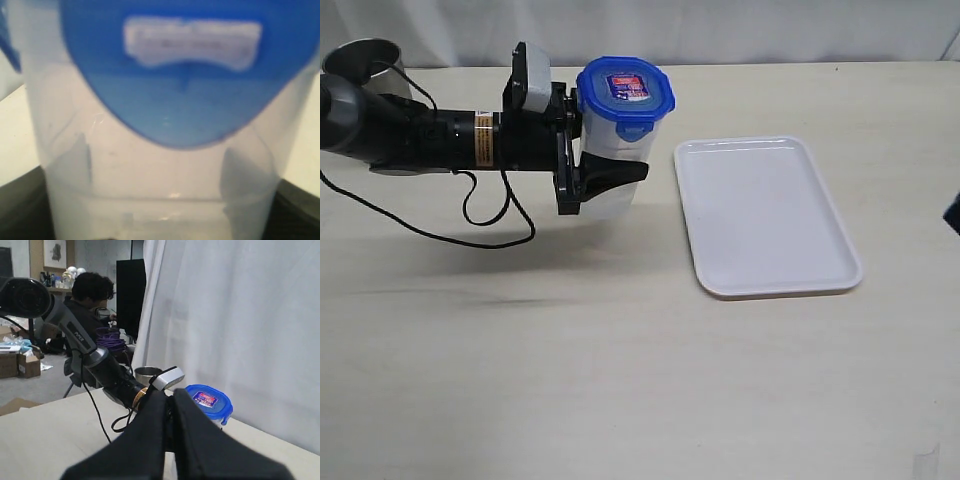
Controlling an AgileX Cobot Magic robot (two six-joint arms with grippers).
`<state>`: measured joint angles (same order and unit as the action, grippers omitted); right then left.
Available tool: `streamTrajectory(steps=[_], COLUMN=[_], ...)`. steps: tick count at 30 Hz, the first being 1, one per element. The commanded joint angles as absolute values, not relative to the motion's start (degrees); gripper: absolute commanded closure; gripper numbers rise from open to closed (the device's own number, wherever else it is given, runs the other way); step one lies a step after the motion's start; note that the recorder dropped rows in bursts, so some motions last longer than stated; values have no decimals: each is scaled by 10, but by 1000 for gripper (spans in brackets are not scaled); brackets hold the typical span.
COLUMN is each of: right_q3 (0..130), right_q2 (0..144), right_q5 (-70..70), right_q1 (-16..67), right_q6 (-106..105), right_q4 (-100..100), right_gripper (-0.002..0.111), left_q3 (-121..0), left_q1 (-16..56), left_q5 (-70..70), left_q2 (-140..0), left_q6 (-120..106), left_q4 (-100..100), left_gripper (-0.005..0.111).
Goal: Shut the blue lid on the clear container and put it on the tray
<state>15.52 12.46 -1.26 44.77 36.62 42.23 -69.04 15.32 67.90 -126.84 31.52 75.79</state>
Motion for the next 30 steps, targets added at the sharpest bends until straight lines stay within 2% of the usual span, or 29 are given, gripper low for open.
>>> streamTrajectory(steps=[1, 22, 30], right_q3=[143, 143, 143], right_q2=[73, 37, 19], right_q5=[-33, -33, -33], right_q1=[447, 447, 424], right_q6=[400, 403, 403], right_q4=[419, 408, 207], right_gripper=[104, 104, 104], left_q3=[-695, -695, -695], left_q1=[153, 153, 153], left_q5=[700, 700, 700], left_q2=[-1263, -1263, -1263], left_q6=[313, 313, 313], left_q4=[738, 723, 722], left_gripper=[107, 107, 107])
